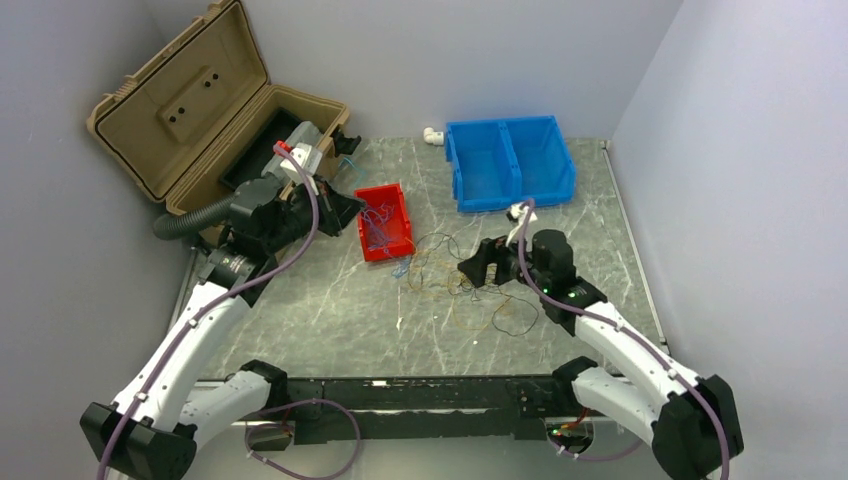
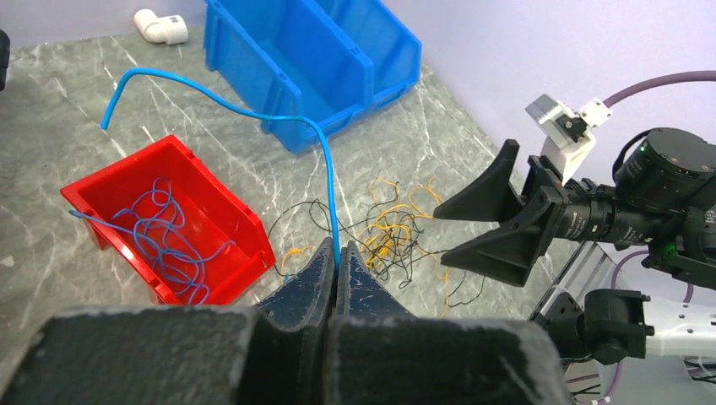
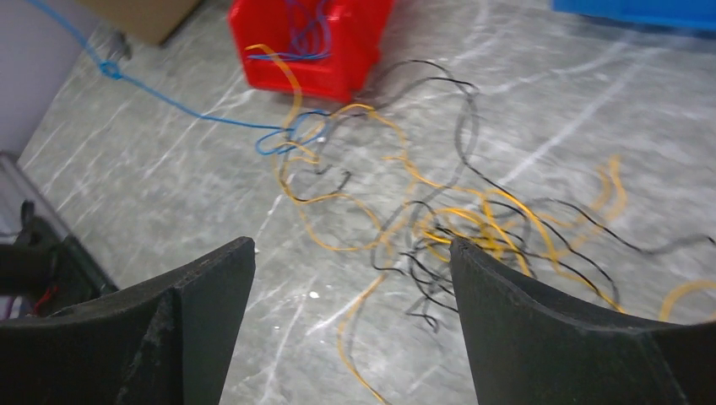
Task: Untangle the cables
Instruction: Untie the cable.
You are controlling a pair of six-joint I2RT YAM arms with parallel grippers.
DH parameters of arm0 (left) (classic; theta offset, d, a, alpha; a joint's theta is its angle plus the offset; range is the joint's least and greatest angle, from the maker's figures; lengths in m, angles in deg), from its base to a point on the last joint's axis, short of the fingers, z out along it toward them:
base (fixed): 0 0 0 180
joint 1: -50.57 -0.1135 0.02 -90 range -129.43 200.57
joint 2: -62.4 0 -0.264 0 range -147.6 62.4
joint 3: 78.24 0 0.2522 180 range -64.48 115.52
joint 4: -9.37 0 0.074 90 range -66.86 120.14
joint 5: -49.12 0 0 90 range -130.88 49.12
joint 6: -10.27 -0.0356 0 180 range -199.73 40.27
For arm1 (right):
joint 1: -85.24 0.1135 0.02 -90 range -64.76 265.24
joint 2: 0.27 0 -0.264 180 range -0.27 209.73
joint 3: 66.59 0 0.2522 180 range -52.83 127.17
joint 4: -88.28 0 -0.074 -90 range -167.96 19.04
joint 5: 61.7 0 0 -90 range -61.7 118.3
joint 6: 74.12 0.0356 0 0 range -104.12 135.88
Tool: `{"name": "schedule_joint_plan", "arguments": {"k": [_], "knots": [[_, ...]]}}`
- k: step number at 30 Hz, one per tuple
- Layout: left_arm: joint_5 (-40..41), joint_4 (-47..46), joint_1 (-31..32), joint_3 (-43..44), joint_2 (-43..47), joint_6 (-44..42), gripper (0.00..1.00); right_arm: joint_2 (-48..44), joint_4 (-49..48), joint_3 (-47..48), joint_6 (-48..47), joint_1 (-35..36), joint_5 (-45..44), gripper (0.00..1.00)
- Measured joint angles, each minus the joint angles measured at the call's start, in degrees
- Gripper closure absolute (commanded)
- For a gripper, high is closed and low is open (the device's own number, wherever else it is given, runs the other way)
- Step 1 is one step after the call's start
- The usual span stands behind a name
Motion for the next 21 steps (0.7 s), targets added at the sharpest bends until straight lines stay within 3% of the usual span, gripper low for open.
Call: {"name": "schedule_joint_plan", "arguments": {"k": [6, 14, 21], "knots": [[-0.81, -0.22, 0.00, 0.02, 0.61, -0.79, 1.00, 8.79, -3.61, 5.01, 1.79, 6.82, -0.61, 0.13], [-1.92, -1.97, 0.00, -0.02, 0.66, -0.74, 1.00, 21.05, -6.69, 9.01, 19.65, 15.80, -15.34, 0.16], [-2.80, -2.80, 0.00, -0.48, 1.46, -0.68, 1.00, 27.85, -10.08, 11.32, 31.87, 18.16, -23.37, 0.15]]}}
